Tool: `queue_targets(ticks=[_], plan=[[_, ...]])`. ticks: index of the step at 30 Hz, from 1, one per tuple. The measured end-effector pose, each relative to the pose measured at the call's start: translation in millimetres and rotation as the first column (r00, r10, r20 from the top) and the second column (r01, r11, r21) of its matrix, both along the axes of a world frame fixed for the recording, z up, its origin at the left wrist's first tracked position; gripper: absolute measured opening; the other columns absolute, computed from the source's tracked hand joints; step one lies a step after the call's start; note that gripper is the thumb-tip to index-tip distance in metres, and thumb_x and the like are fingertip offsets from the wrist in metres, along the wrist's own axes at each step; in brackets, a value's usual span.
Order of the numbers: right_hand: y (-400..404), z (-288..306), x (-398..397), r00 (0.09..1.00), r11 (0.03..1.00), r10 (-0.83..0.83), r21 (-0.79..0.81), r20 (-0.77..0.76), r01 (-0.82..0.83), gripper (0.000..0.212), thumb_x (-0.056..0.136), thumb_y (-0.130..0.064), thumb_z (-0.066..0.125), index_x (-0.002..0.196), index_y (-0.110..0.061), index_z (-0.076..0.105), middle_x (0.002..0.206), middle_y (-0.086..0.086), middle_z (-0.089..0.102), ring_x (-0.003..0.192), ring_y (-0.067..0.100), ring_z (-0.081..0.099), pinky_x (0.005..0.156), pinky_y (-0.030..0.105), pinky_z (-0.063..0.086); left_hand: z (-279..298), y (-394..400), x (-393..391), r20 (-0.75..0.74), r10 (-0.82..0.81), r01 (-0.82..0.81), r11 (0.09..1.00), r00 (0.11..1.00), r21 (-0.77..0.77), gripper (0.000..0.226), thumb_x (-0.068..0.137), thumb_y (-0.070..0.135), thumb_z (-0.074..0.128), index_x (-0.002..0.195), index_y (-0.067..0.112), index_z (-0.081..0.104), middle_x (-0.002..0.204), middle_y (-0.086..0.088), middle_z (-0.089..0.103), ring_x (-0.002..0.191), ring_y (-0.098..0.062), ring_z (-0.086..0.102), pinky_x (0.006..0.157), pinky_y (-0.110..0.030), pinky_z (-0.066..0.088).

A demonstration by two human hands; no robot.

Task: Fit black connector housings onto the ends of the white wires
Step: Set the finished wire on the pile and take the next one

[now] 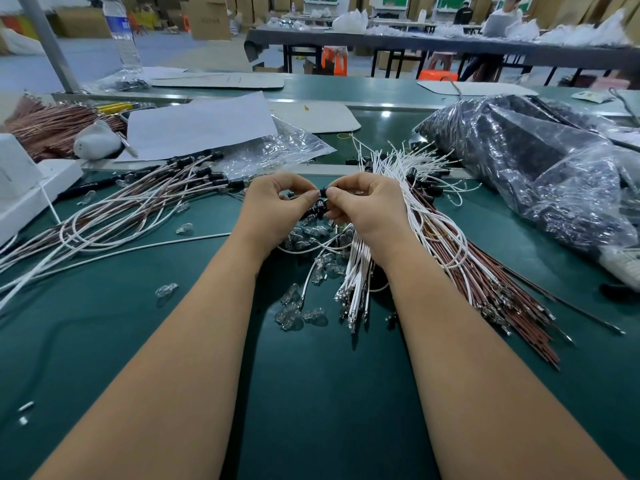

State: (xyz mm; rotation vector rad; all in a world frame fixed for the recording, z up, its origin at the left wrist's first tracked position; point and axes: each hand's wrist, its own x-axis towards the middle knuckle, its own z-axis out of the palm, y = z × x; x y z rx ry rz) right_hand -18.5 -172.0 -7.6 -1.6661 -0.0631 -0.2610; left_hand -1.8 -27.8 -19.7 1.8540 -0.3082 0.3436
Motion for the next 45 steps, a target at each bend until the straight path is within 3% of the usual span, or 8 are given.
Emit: queue_targets(ticks=[3,8,18,24,27,33,40,45], plan=[[0.1,-1.5,1.3,1.0,0.999,-0.011,-0.036,0.011,0.011,0.011,0.086,-0.001,0.067,0.078,-0.009,0.067,0.066,0.01,0.065,0.053,0.016,0.062,0.052,0.021,0.051,1.2,-0.1,-0.6,0.009,-0.007,0.007,0.999,1.0,0.034,0.002,0.086,0.009,0.07,0.084,0.008,0.07,0.079,-0.001,0.064,0.048,0.004,0.045,0.056,-0.008,0.037],[0.7,-3.0,2.8,0.999,0.996,-0.03,-0.079,0.03,0.032,0.013,0.084,-0.002,0.069,0.075,-0.011,0.067,0.063,0.004,0.064,0.049,0.009,0.06,0.053,0.022,0.051,1.2,-1.0,-0.9,0.003,-0.006,0.006,0.999,1.0,0.047,0.004,0.086,0.006,0.069,0.087,0.003,0.07,0.082,-0.004,0.064,0.051,0.006,0.048,0.059,-0.009,0.038],[4.1,-5.4,4.4,0.999,0.995,-0.025,-0.092,0.038,0.029,0.02,0.083,0.0,0.069,0.07,-0.015,0.065,0.058,0.002,0.063,0.049,0.011,0.061,0.053,0.023,0.054,0.7,-1.5,-1.8,0.009,0.009,-0.01,0.998,1.0,0.06,0.004,0.085,0.002,0.069,0.086,0.0,0.072,0.067,0.006,0.061,0.048,0.008,0.049,0.054,-0.004,0.034],[3.1,-5.1,5.1,0.998,0.998,-0.059,-0.015,0.017,0.059,0.015,0.083,-0.003,0.066,0.074,-0.014,0.064,0.057,-0.001,0.063,0.048,0.009,0.058,0.052,0.023,0.05,3.0,-2.0,-1.1,0.004,0.035,-0.035,0.998,0.999,0.054,0.007,0.086,0.012,0.071,0.088,0.006,0.074,0.054,0.018,0.059,0.049,0.009,0.049,0.053,-0.004,0.034],[1.8,-5.4,4.5,0.998,0.998,-0.063,-0.016,0.012,0.063,0.012,0.082,-0.005,0.067,0.075,-0.014,0.065,0.058,-0.001,0.063,0.048,0.008,0.058,0.053,0.024,0.051,4.4,0.7,-0.8,-0.019,0.03,-0.03,0.998,0.999,0.048,0.01,0.085,0.013,0.072,0.091,0.006,0.075,0.07,0.006,0.067,0.058,0.006,0.054,0.059,-0.006,0.04],[3.9,-4.4,2.8,1.0,0.997,-0.017,-0.069,0.014,0.018,0.017,0.082,-0.002,0.067,0.073,-0.015,0.065,0.059,0.0,0.063,0.048,0.007,0.059,0.054,0.022,0.052,3.6,0.6,-3.0,-0.026,0.013,-0.012,0.999,1.0,0.051,0.009,0.086,0.007,0.07,0.092,0.005,0.075,0.077,-0.005,0.069,0.057,0.006,0.055,0.062,-0.009,0.044],[3.9,-2.8,2.6,0.999,0.999,-0.046,-0.011,-0.003,0.046,0.013,0.084,-0.002,0.065,0.076,-0.012,0.064,0.06,0.003,0.063,0.047,0.008,0.058,0.05,0.021,0.05,5.9,1.7,-1.9,-0.037,0.005,-0.003,0.998,0.999,0.064,0.01,0.086,0.01,0.07,0.095,0.01,0.075,0.082,-0.003,0.072,0.069,-0.004,0.062,0.069,-0.013,0.049],[2.4,-1.1,1.6,0.998,0.996,-0.066,0.06,-0.013,0.066,0.015,0.083,-0.001,0.066,0.074,-0.013,0.064,0.055,-0.001,0.061,0.048,0.009,0.056,0.049,0.02,0.048,4.9,6.1,-1.4,-0.032,0.038,-0.035,0.996,0.999,0.088,0.007,0.084,0.01,0.072,0.09,0.008,0.075,0.07,0.001,0.068,0.052,0.004,0.053,0.056,-0.009,0.041]])
